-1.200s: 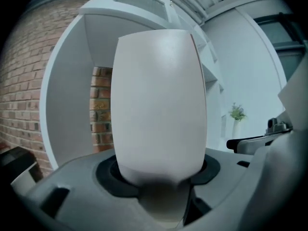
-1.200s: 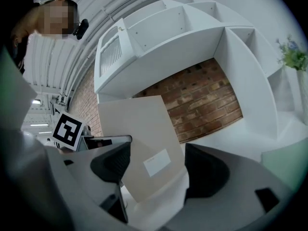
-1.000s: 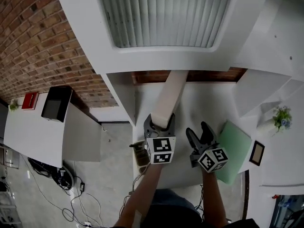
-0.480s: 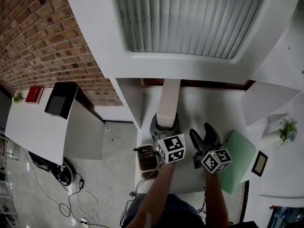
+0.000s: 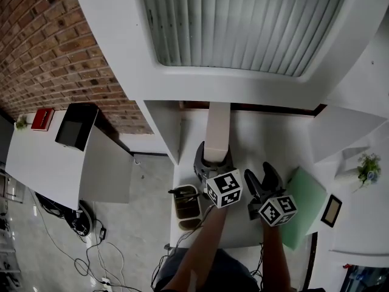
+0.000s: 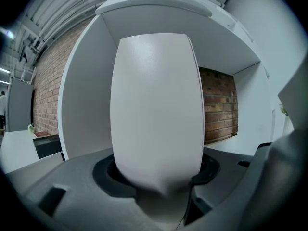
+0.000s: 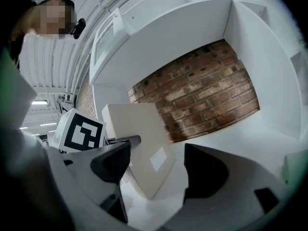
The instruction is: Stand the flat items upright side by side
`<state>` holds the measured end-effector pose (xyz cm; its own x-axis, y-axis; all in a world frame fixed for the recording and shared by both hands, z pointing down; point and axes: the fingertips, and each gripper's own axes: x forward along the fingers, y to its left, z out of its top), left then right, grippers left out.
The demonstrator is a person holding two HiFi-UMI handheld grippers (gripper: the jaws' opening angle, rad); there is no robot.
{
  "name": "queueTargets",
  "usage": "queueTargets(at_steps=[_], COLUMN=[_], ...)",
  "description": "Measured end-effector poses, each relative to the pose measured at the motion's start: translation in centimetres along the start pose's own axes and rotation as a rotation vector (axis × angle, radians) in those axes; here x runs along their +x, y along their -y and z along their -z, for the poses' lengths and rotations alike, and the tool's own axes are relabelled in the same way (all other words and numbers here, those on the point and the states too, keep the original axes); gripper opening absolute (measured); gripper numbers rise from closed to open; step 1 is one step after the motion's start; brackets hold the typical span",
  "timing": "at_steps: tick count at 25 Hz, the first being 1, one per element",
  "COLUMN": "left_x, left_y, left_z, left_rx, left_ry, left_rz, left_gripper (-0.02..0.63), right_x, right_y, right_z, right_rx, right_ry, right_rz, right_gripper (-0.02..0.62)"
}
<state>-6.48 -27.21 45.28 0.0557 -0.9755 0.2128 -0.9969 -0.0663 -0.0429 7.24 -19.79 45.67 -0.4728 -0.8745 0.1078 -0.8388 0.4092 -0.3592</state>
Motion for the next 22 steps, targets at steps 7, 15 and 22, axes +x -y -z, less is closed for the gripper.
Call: queueTargets(at_steps=[7,15,22], left_x=[0.3,0.4,-1.1], left_y=[0.3,0.4,0.3], left_z=[0.2,-0.4,-0.2], left_rx=[-0.010,-0.051,-0.042], left_ry=[-0.007,0.007,0.004], left_rz=[-0.017,0.016,0.043], left_gripper=[0.268,0.329,0.350], right_x=[-1.4,-2.9,-3.7], right_y=[0.5,1.0,0.7], right_z=[0.4,0.7,0.5], right_rx=[0.011,0.018,0.024], right_ry=[-0.003,0.004,0.022], right_rz=[0.019,0.045,0.053], right_gripper=[0.334,0.334,0.334])
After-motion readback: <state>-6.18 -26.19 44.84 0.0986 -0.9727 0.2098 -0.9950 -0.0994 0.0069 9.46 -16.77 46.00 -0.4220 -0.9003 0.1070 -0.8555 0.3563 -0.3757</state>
